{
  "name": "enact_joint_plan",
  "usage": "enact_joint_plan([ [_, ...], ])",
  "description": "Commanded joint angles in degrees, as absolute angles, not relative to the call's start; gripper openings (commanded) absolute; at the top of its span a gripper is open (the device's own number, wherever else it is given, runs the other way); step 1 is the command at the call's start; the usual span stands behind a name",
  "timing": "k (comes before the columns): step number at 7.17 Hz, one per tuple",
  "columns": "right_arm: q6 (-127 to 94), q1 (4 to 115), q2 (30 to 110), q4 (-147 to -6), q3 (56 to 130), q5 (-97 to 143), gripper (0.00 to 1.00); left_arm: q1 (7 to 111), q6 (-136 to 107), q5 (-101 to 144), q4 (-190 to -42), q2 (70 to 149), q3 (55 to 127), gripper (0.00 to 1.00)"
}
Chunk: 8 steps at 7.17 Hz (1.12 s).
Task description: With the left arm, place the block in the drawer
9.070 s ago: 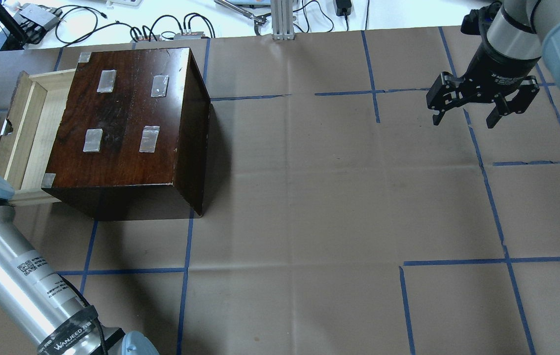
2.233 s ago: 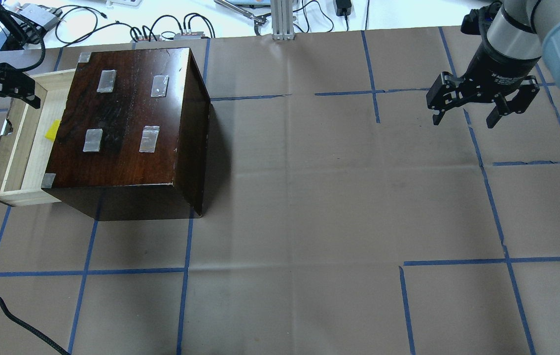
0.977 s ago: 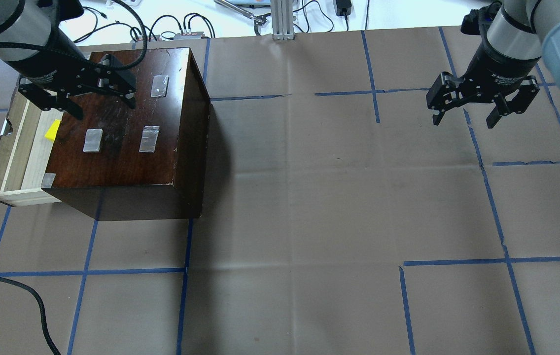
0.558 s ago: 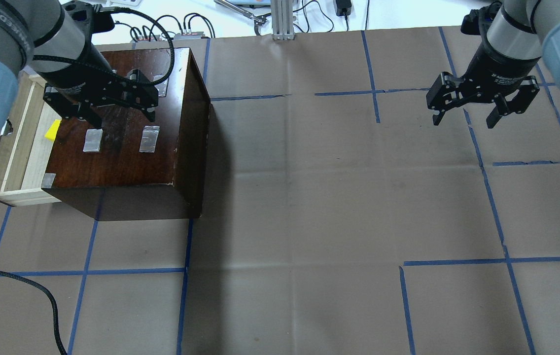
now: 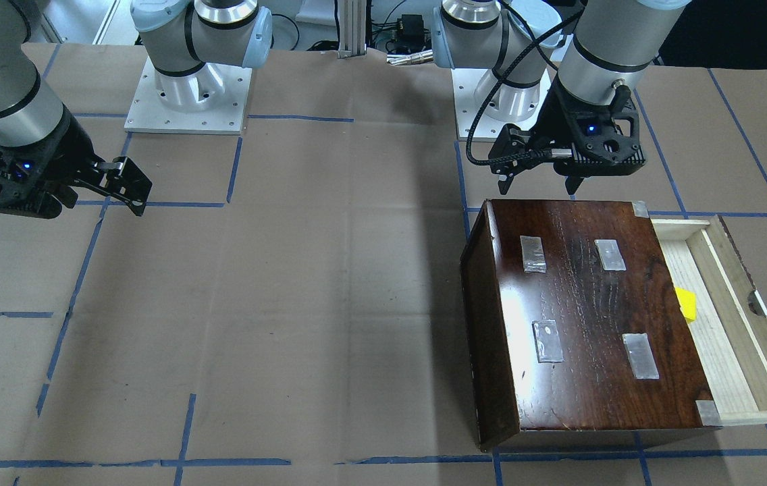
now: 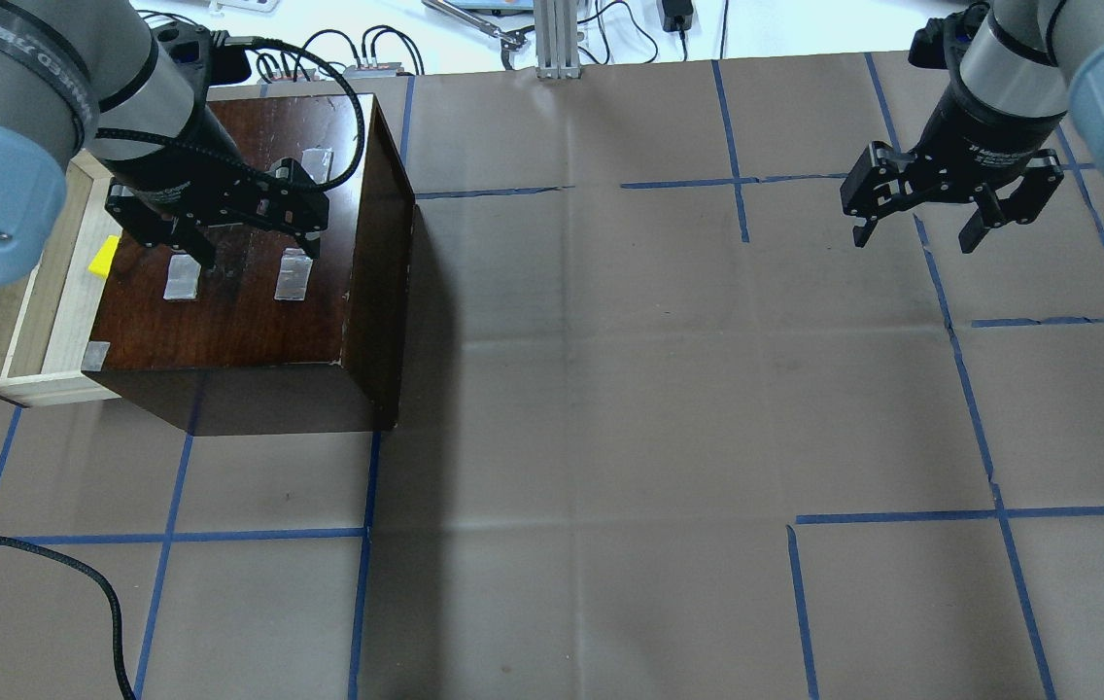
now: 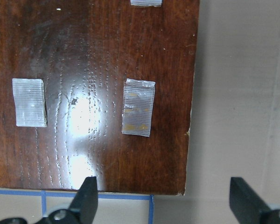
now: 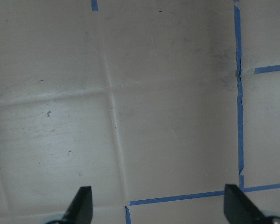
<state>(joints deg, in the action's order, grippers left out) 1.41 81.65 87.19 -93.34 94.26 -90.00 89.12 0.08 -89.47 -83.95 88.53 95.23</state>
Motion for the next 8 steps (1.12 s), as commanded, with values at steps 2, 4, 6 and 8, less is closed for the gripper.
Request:
enact_joint_plan([
  [2,1.4,81.7,87.2,-93.3,94.2,-90.0,1.0,90.4,4.4,-89.5,-83.9,88.0,95.4,0.98],
  [4,1.4,81.7,87.2,-93.3,94.2,-90.0,1.0,90.4,5.5,-89.5,-84.0,87.8,95.4,0.98],
  [6,1.4,81.7,87.2,-93.3,94.3,-90.0,1.0,90.3,5.5,-89.5,-84.0,87.9,95.5,0.98],
  [8,1.4,81.7,87.2,-93.3,94.3,-90.0,1.0,90.4,5.5,-89.5,-84.0,88.0,95.4,0.98],
])
